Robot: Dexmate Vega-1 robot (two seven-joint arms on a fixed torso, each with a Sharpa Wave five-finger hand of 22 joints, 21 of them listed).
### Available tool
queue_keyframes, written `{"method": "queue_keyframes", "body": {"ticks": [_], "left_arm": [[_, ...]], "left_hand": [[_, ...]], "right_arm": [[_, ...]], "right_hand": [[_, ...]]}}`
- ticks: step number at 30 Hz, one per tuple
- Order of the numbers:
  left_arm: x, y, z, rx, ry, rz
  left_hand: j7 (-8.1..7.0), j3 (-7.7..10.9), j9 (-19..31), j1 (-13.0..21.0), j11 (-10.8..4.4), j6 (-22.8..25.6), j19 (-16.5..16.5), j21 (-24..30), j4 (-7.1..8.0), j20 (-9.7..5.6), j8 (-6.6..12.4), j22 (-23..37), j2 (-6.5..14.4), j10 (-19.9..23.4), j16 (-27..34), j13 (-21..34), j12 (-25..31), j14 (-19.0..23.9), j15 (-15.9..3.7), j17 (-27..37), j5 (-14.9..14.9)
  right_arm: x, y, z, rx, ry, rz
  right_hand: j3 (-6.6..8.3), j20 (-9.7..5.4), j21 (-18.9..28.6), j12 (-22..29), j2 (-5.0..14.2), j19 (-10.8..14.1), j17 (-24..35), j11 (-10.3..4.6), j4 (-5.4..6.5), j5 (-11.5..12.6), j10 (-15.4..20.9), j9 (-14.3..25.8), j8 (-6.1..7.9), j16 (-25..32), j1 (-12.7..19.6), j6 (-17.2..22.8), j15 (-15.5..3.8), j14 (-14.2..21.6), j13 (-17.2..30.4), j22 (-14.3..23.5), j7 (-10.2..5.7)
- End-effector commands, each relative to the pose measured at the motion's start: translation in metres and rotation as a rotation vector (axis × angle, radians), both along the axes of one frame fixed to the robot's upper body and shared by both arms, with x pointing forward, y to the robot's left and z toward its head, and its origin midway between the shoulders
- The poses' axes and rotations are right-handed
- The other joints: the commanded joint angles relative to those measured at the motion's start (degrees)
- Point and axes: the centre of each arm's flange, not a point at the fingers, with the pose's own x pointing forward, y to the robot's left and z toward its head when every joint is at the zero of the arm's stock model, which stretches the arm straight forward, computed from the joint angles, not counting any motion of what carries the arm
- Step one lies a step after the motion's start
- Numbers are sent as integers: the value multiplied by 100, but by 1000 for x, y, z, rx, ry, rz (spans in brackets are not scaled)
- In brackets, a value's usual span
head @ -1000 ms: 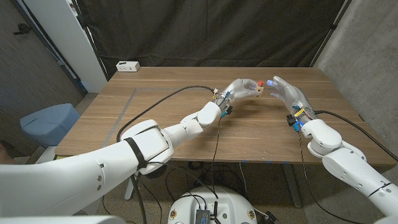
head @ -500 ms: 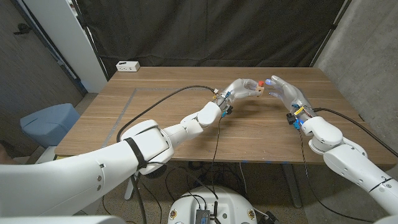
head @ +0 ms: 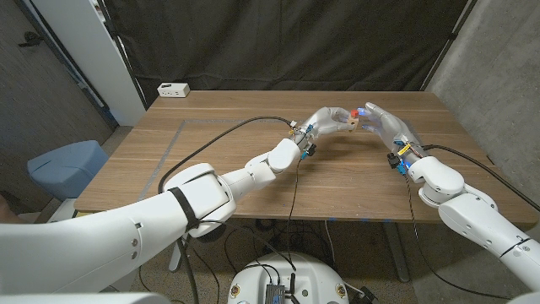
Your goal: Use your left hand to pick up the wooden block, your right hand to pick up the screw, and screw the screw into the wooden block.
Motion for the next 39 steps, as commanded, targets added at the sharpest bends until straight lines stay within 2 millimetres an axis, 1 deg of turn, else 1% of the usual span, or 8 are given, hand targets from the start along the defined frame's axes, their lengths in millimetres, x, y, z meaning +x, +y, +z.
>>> {"method": "queue_keyframes", "body": {"ticks": [1, 4, 13, 16, 19, 24, 34, 39], "left_arm": [[0, 1, -1, -3, 2, 1], [1, 2, -1, -3, 4, 2], [2, 2, -2, 0, 10, 5], [2, 2, -2, -1, 13, 6], [2, 2, -2, -1, 12, 7], [2, 2, -2, -1, 12, 6], [1, 1, -2, 1, 11, 0], [0, 1, -2, 0, 6, -3]], "left_hand": [[-325, 120, 12, -94, -457, 1136, 10, 12, 86, -32, 56, 11, 171, 500, 10, 86, 287, 0, -544, 19, 33], [-320, 118, 12, -100, -458, 1129, 12, 13, 92, -34, 53, 11, 176, 501, 13, 86, 287, 0, -545, 23, 32], [-315, 115, 12, -103, -456, 1146, 12, 13, 90, -36, 59, 11, 170, 502, 14, 84, 286, 0, -543, 24, 31], [-320, 118, 12, -98, -458, 1147, 12, 13, 87, -32, 58, 11, 170, 502, 13, 87, 288, 4, -543, 22, 32], [-322, 121, 12, -98, -456, 1141, 11, 12, 87, -31, 56, 11, 171, 498, 11, 86, 285, 1, -538, 21, 33], [-325, 119, 12, -96, -454, 1150, 14, 13, 83, -39, 59, 11, 165, 512, 12, 82, 289, 3, -543, 21, 32], [-310, 119, 12, -99, -457, 1150, 14, 13, 87, -33, 57, 11, 172, 506, 15, 93, 293, 1, -536, 26, 30], [-307, 120, 12, -100, -458, 1149, 15, 13, 89, -34, 56, 11, 175, 505, 16, 95, 294, 0, -531, 28, 31]], "right_arm": [[0, 2, 3, -13, -2, 15], [0, 3, 3, -9, 0, 16], [0, 3, 1, -12, 0, 15], [-1, 3, 1, -5, 2, 13], [-1, 3, 1, -6, 1, 13], [-2, 4, 0, -3, -2, 12], [-5, 3, -1, -1, -3, 4], [-6, 3, -3, -2, -5, 4]], "right_hand": [[-8, 12, -6, 11, -8, -47, 5, 12, 27, -14, -58, 7, 51, -2, -44, 112, 15, -42, 18, 26, 16], [-9, 9, 0, 34, -1, -54, 4, 14, 29, -18, -27, 8, 93, 6, -54, 214, 17, -42, 17, 26, 49], [-7, 6, 13, 69, 15, -56, -1, 15, 26, -25, 34, 10, 162, 22, -64, 423, 14, -27, 15, 26, 59], [-5, 5, 16, 83, 20, -56, -3, -2, 24, -27, 70, 10, 177, 29, -65, 477, 10, -13, 15, 26, 58], [-2, 5, 19, 96, 27, -56, -5, -52, 21, -28, 107, 11, 194, 36, -65, 542, -2, -1, 14, 26, 56], [4, 3, 24, 105, 37, -51, -8, -49, 15, -30, 140, 12, 224, 44, -63, 654, 3, 16, 13, 26, 47], [14, 1, 33, 127, 50, -35, -13, -112, 4, -32, 225, 11, 235, 55, -55, 749, -17, 45, 11, 26, 24], [18, 1, 35, 128, 57, -30, -14, -116, 0, -32, 239, 11, 239, 59, -50, 783, -29, 59, 11, 25, 25]]}}
